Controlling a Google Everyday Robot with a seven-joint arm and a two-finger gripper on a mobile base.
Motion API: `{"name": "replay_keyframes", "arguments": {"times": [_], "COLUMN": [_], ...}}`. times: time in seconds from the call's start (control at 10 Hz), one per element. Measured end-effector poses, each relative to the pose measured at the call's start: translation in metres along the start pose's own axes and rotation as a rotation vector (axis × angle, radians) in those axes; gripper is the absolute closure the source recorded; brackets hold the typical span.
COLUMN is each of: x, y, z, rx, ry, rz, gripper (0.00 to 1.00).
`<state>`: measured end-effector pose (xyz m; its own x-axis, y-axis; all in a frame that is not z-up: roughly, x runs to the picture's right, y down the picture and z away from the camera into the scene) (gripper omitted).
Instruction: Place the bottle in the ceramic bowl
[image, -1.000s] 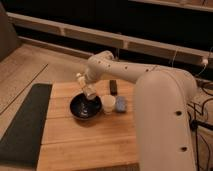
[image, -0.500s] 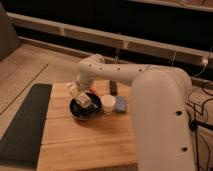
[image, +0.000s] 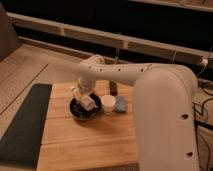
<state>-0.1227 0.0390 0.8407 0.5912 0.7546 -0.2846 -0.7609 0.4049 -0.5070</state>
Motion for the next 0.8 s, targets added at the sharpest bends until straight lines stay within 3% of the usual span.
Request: {"name": "replay_keyframes", "arguments": {"times": [0.6,0.8], "x": [0.0027,0.0027], "y": [0.0043,0.0048], "z": [0.0068,0.0075], "rx": [-0.035,-0.047], "ry": [0.020,0.026], "rz": [0.031,0.036], "gripper": [0.26,0.20]}}
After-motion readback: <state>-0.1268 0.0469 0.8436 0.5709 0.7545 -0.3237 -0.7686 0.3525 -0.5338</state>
